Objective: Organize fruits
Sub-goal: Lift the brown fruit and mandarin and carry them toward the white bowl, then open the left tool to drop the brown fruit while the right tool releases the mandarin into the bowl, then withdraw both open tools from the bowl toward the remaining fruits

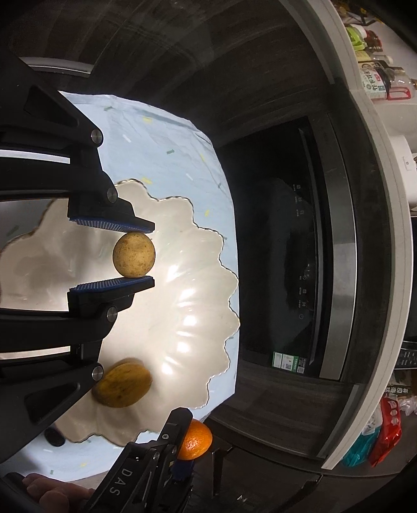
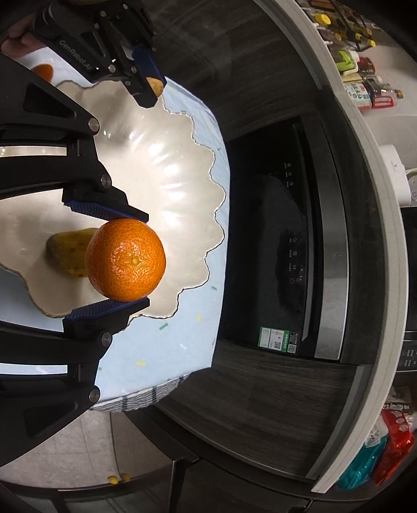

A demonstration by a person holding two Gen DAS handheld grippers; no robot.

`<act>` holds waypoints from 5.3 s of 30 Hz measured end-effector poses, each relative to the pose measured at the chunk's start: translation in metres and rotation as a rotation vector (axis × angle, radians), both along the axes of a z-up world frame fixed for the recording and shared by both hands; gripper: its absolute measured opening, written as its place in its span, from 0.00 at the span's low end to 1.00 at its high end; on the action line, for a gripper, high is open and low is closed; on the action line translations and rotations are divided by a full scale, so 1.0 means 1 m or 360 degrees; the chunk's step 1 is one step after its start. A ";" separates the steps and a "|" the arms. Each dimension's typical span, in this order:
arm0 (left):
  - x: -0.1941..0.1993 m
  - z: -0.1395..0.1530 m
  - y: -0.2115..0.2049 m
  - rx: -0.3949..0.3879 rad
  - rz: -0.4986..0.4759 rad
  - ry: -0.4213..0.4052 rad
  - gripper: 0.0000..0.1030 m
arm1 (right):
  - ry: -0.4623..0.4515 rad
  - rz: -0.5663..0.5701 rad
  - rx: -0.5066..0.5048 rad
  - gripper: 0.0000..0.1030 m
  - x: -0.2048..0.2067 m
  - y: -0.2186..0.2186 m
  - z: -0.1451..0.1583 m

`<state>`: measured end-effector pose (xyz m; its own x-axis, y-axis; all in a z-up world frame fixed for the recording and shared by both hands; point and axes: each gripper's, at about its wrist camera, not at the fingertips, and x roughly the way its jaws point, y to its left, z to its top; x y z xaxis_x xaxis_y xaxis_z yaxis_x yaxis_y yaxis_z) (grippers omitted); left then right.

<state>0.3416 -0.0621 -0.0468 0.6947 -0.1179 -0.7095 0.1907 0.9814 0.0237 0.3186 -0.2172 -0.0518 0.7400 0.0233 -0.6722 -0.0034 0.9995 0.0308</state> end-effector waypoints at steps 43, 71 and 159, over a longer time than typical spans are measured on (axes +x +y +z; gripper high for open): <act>0.025 -0.017 -0.002 0.0038 -0.0004 0.0117 0.62 | 0.0146 -0.0033 0.0025 0.74 0.035 -0.002 -0.018; -0.072 0.046 0.003 0.0045 -0.0002 -0.0045 0.71 | -0.0024 -0.0068 0.0067 0.75 -0.066 0.001 0.034; -0.199 -0.040 -0.023 0.0040 -0.0287 0.0002 0.73 | 0.0019 -0.0162 -0.0011 0.74 -0.202 -0.016 -0.055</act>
